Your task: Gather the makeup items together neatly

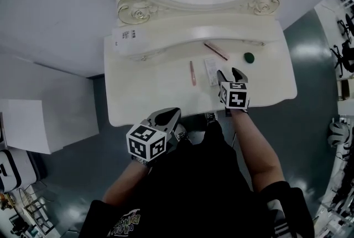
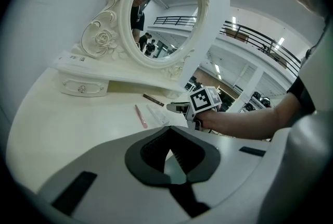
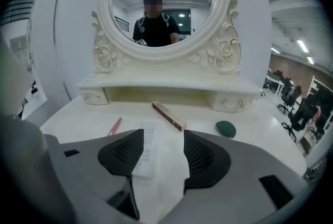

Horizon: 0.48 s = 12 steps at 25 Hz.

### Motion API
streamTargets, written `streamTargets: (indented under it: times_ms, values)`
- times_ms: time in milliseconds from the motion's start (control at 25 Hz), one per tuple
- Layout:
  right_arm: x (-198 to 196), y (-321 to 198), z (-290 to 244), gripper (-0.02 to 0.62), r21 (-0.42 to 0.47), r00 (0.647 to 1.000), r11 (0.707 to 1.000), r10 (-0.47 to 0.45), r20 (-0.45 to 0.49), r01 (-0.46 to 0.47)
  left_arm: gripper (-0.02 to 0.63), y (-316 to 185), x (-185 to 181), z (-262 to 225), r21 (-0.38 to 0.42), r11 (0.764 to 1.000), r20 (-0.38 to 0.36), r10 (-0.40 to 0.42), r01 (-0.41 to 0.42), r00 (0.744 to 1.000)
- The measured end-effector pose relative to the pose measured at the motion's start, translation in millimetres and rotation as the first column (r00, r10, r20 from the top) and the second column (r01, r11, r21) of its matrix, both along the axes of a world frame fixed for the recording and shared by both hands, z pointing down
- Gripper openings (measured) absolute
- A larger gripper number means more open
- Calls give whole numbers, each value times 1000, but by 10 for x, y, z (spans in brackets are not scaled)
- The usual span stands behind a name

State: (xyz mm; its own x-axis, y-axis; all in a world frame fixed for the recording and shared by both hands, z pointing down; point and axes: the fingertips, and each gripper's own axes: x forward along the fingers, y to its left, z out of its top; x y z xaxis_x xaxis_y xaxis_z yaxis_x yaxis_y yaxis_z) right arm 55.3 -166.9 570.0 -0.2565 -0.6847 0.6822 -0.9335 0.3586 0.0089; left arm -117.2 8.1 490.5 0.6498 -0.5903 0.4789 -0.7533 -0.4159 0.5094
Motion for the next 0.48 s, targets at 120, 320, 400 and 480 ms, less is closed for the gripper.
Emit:
streamTargets:
  times_ms: [120, 320, 400, 480]
  values:
    - [147, -217, 29, 256, -8, 992, 992, -123, -42, 123, 8, -19, 53, -9, -1, 1000, -2, -13, 13, 1000]
    - [216, -514, 211, 256, -78, 949, 953, -298, -101, 291, 8, -56, 121, 1, -17, 998, 9, -53, 53, 999]
    - [204, -613, 292, 256, -106, 933, 938, -342, -112, 331, 8, -80, 143, 8, -24, 997, 15, -76, 76, 997]
    - [179, -680, 374, 256, -134, 918, 921, -381, -113, 366, 8, -101, 174, 15, -30, 995, 20, -98, 99, 995]
